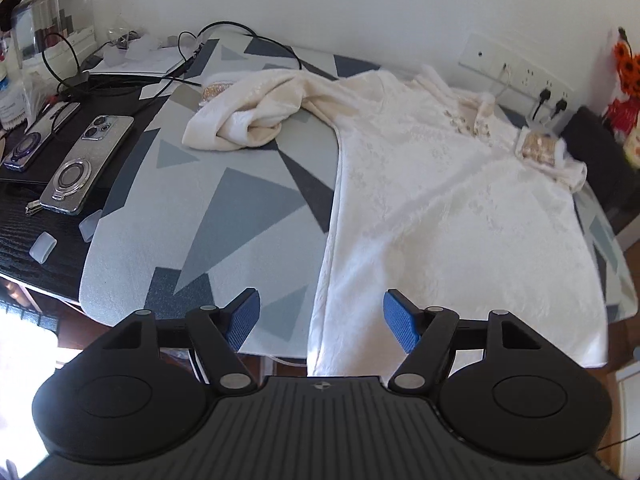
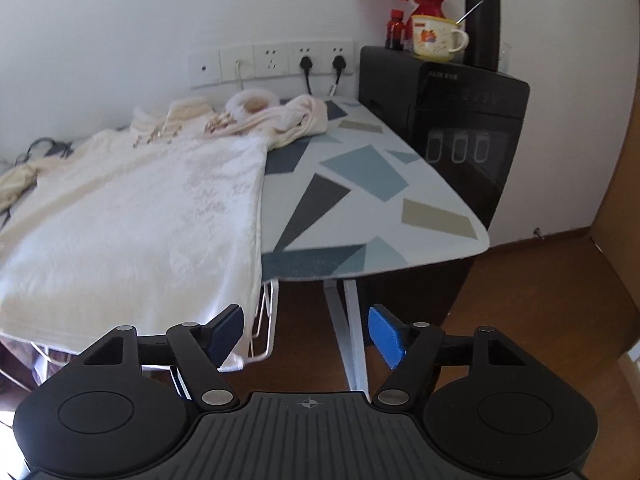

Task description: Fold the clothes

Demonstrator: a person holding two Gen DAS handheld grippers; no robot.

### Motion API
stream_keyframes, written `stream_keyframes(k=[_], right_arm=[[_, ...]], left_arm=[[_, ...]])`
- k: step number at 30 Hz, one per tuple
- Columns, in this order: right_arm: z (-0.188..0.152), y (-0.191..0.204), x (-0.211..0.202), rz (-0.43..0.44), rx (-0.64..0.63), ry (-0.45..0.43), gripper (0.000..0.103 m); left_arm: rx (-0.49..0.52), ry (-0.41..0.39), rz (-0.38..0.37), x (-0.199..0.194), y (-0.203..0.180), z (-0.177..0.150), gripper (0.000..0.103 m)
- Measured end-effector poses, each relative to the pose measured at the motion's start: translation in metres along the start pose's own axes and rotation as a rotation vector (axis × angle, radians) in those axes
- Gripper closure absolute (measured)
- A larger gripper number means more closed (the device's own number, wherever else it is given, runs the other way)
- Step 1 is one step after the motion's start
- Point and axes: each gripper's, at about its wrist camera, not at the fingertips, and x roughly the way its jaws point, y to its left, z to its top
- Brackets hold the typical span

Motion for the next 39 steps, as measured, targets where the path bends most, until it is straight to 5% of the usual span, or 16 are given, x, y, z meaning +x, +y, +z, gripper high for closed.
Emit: stream_keyframes(k=[5, 11, 14, 17, 23, 29, 34, 39], right_arm=[[0.053, -0.025, -0.038, -0.01, 0.098, -0.184, 0.034], [0.164, -0.016, -0.071, 0.091, 0.222, -0.456, 0.032], [0.215, 0.003, -0.07, 0.156, 0.254, -0.541, 0.032], [0.254, 0.036, -0.05, 0.228, 0.234, -0.563, 0.032], [0.275, 0.116, 0.038, 0.183, 0.038, -0.404, 0.032], [0.273, 0.17, 0.145, 0.16, 0.013, -0.178, 0.033], [0.267, 0.203, 0.226, 0.132, -0.022, -0.029, 0.032], [0.256, 0.234, 0.306, 0.108, -0.091, 0.073, 0.022]], left_arm=[[-0.101, -0.086, -0.077, -0.02, -0.001, 0.045, 0.033], [-0.138, -0.24, -0.222, -0.054, -0.03, 0.12, 0.033], [-0.124, -0.297, -0.241, -0.054, -0.047, 0.157, 0.033], [-0.094, -0.275, -0.175, -0.018, -0.051, 0.172, 0.033], [-0.111, -0.112, -0.056, 0.09, -0.034, 0.175, 0.034], [-0.149, 0.044, 0.014, 0.186, -0.015, 0.174, 0.036], [-0.148, 0.02, 0.053, 0.222, -0.015, 0.179, 0.038], [-0.19, 0.018, 0.142, 0.249, -0.012, 0.185, 0.06]])
